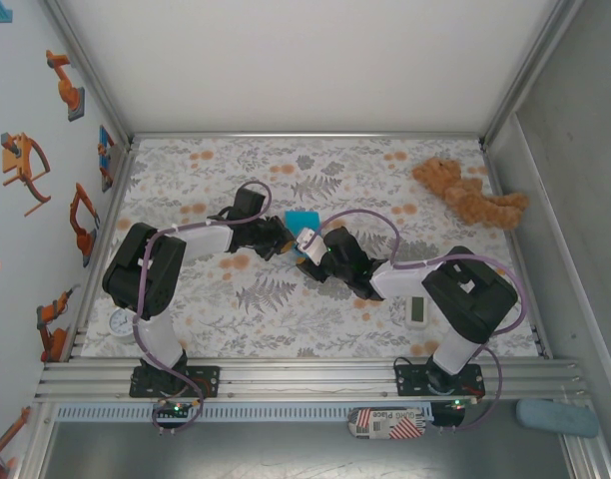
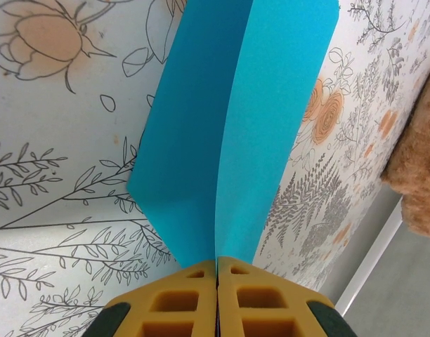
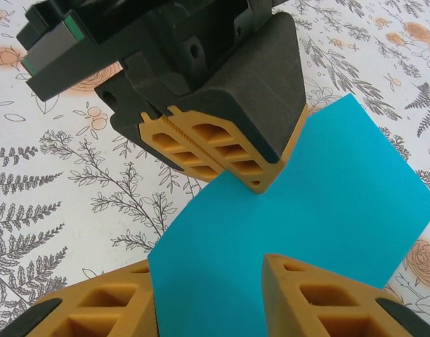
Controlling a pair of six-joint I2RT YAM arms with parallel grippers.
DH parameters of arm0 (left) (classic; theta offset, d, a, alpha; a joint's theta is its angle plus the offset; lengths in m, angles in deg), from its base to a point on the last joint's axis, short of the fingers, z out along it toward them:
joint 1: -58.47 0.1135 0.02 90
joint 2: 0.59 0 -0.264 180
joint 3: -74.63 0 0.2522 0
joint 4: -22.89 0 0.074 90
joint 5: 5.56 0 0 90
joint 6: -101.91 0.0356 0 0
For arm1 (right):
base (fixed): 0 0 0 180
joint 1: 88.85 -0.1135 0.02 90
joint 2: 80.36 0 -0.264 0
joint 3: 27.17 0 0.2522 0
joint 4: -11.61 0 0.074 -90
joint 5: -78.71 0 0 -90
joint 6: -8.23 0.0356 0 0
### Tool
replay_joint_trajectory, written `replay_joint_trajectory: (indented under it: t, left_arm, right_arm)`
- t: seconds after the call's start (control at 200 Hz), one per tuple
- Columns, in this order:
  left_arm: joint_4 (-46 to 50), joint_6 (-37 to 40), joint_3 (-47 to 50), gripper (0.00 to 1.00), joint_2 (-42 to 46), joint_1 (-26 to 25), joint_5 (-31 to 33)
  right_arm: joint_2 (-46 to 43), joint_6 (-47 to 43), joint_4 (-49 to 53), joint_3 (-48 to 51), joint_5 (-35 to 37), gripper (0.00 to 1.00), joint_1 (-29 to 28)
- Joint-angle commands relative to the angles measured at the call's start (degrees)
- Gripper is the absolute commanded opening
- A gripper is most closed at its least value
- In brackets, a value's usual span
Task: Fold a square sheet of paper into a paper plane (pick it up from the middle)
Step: Third fold the triangle at the center of the table.
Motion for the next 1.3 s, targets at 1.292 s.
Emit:
replay_joint_trajectory:
  t: [1.292]
  left_arm:
    - [15.24, 16.4, -15.06, 0.25, -7.48, 1.02, 4.8]
  right_arm:
    - [1.24, 19.95, 0.41, 0.93, -20.29, 0.0, -0.14]
